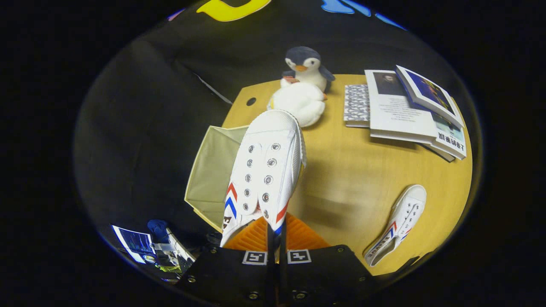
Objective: Open the storage box then place both shoes into the box .Put the left shoe in first, then the right shoe, with the right side of both shoes facing outward in a uniform manner.
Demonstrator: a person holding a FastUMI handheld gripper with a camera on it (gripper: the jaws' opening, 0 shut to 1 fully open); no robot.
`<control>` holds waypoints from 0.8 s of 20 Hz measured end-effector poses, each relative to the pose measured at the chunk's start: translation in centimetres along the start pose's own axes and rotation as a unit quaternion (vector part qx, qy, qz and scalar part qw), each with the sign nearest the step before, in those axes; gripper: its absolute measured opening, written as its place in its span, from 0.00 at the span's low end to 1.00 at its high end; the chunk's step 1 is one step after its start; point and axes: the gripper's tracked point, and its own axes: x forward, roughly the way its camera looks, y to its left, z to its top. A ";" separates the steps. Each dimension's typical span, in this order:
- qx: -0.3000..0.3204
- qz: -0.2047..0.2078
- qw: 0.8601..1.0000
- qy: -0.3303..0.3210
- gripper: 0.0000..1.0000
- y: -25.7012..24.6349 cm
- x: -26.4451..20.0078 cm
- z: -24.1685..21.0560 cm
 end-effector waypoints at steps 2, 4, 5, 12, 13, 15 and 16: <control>-0.024 0.006 1.000 -0.001 0.03 2.4 0.8 1.6; -0.044 0.012 0.999 0.003 0.03 4.9 2.1 2.8; -0.053 0.016 0.998 0.008 0.03 6.0 2.9 3.2; -0.093 0.002 0.994 0.063 0.03 10.5 10.6 3.3; -0.095 -0.005 0.993 0.073 0.03 10.7 11.7 3.0; -0.091 -0.018 0.992 0.088 0.03 10.7 13.5 2.7; -0.091 -0.022 0.991 0.093 0.03 10.9 14.3 2.4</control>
